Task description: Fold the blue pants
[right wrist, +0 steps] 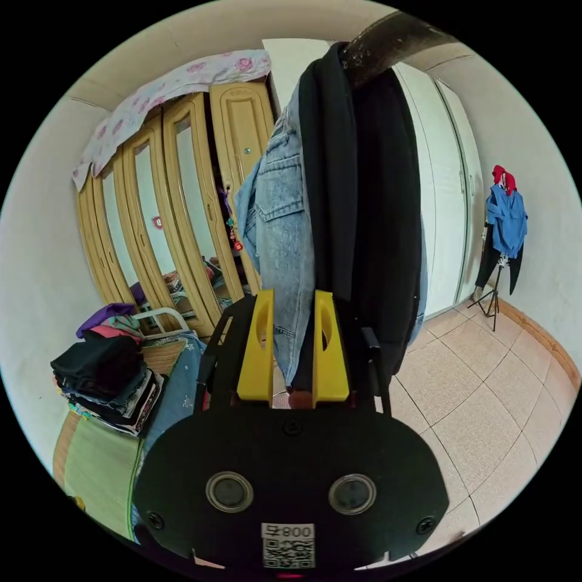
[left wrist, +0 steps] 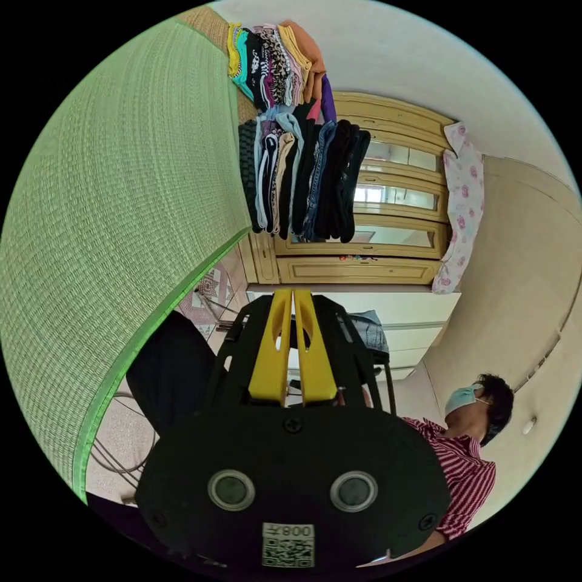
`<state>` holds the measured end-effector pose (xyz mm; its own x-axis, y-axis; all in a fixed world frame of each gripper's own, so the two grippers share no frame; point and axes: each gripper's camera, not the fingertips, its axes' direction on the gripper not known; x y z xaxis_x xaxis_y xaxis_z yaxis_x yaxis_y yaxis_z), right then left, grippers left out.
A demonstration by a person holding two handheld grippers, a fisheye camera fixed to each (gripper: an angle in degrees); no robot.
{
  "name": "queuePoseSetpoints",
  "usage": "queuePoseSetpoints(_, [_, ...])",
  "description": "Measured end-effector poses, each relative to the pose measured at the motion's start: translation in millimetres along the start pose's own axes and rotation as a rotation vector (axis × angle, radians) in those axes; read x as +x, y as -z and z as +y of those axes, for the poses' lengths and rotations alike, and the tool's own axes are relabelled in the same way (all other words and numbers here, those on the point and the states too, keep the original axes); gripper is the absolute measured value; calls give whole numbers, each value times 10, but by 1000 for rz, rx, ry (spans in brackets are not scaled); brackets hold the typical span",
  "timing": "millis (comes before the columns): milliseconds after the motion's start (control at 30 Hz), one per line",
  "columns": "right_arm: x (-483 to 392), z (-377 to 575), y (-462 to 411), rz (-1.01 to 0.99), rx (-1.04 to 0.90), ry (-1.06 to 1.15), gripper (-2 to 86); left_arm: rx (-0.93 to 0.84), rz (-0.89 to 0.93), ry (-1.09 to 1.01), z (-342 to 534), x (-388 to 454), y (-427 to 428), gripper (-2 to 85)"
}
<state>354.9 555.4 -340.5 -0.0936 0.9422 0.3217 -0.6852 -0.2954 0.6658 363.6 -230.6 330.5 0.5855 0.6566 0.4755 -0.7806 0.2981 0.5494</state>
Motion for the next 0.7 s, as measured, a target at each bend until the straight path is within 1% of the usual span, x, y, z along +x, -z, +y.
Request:
queuePoseSetpoints(300, [-397,79,69,-41,9,-59,87,35,-7,21,-196,-229,64,4])
queuePoseSetpoints(500, [-814,31,372,-133,67,-36,28,16,29,14,-366,-429,-44,4])
queuePoseSetpoints(600, [-1115,-65,522,-239,57,-2,12,14,50,5,-445,-530,-48,4])
queuePoseSetpoints(667, [-1329,-127,721,-345,101,18,7,22,61,3,-480,-598,-17,4])
queuePoseSetpoints(700, [-1377,-148,777,-367,117,21,5,30,68,2,-498,-646,16,4])
